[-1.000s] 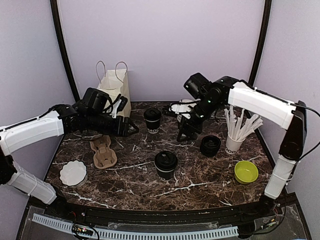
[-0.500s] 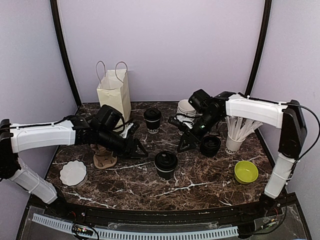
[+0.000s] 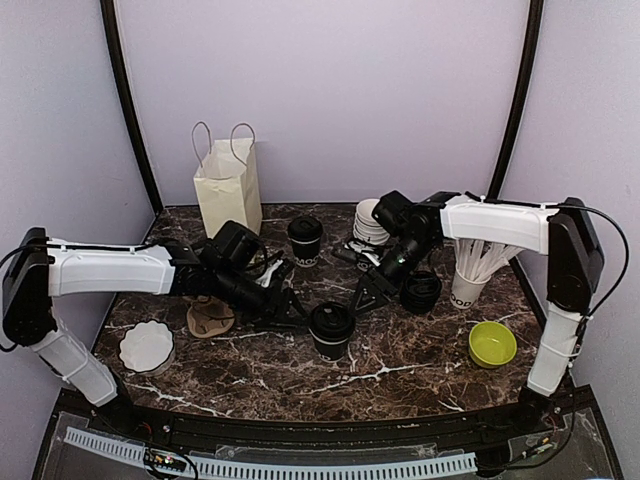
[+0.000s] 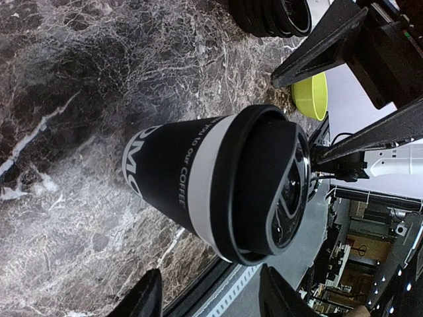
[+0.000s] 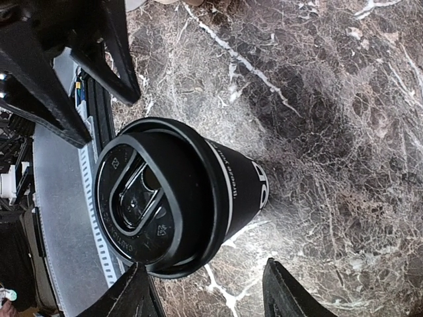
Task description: Pack the takeout coffee
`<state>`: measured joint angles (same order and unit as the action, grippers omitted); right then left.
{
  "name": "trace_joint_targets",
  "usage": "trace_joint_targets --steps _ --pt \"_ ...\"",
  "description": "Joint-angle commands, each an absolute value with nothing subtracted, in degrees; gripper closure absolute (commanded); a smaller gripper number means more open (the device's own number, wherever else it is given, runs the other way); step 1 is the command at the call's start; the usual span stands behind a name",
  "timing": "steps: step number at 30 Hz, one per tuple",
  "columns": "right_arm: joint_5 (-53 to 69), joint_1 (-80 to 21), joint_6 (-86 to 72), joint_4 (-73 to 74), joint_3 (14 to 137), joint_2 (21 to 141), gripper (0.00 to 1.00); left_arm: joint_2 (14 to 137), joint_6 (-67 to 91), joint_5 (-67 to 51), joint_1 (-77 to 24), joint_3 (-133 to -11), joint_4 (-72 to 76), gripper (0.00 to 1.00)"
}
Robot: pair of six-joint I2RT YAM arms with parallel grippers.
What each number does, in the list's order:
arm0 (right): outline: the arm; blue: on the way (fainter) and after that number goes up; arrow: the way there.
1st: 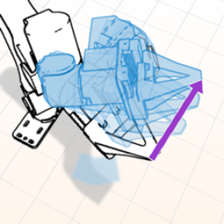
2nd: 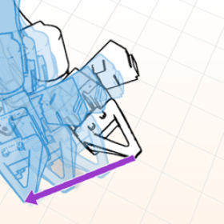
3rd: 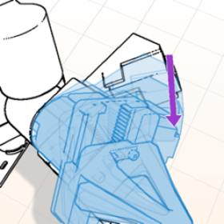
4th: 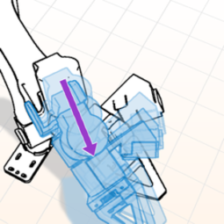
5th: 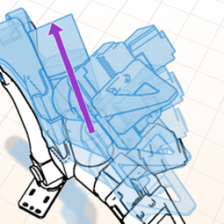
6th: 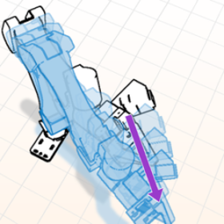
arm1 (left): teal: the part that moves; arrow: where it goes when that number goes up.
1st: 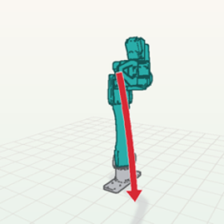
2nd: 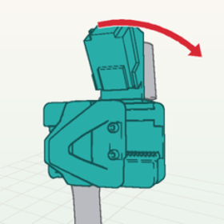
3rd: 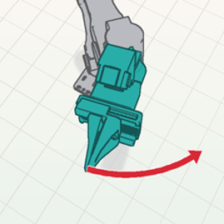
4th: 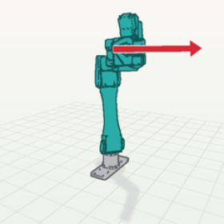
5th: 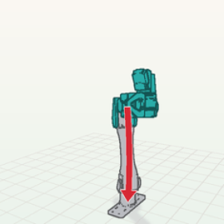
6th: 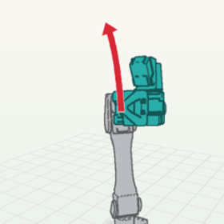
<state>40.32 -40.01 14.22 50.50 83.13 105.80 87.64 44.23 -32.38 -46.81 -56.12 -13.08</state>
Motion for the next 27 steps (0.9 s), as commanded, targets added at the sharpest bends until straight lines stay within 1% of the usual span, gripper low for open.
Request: trace_joint_targets --steps 1,17,27 --pt "41.84 -39.73 13.81 49.79 82.10 105.52 0.41 88.43 44.69 -33.51 -47.11 -57.88 -10.96 0.49" --pt "42.01 -39.73 13.41 49.58 82.05 105.30 0.44 92.52 45.13 -33.95 -47.10 -59.34 -9.73 0.55" --pt "41.80 -39.50 13.28 49.82 81.88 104.73 0.45 93.28 42.89 -28.80 -46.96 -60.34 -17.75 0.58"
